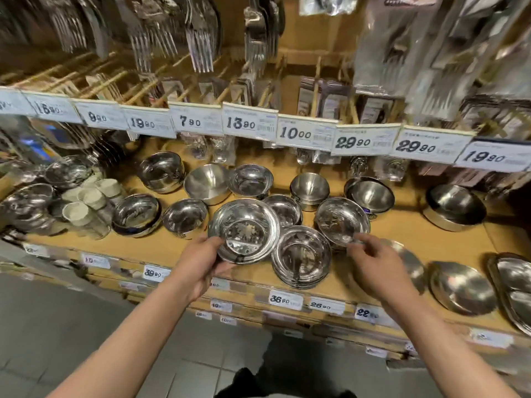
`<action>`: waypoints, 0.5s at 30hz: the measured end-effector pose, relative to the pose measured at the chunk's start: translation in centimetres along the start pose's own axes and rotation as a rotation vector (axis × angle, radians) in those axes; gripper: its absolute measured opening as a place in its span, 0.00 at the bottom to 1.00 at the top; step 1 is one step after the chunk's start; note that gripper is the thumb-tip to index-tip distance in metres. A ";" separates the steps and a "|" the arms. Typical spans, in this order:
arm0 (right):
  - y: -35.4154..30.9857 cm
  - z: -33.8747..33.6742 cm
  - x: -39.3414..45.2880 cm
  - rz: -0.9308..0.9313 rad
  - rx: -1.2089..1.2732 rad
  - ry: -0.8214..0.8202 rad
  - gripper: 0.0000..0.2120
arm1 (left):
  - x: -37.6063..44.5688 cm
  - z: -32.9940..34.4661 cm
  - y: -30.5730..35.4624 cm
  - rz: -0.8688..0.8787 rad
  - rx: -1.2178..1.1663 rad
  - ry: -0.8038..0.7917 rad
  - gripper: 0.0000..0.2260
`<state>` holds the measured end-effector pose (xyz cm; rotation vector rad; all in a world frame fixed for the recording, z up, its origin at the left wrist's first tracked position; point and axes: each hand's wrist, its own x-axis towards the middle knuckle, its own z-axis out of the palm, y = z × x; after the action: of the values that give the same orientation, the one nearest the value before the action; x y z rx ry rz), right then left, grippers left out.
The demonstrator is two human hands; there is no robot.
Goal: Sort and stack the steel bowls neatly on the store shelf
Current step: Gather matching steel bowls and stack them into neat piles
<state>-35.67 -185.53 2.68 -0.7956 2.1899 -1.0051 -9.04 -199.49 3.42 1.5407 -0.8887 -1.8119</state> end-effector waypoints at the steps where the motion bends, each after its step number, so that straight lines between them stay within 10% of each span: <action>1: -0.9 1.3 -0.3 0.004 0.066 -0.070 0.15 | 0.4 -0.3 0.3 0.006 0.039 -0.004 0.05; 6: -3.5 5.5 -2.2 0.029 0.288 -0.281 0.15 | 1.0 0.7 -0.2 0.016 0.233 -0.103 0.05; 15: -2.5 4.2 -1.5 0.187 0.498 -0.127 0.16 | 2.5 1.9 -1.5 -0.102 0.224 -0.255 0.05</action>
<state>-31.01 -187.62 2.81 -0.4027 1.7564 -1.2893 -11.37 -200.39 0.94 1.5333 -1.1865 -2.0743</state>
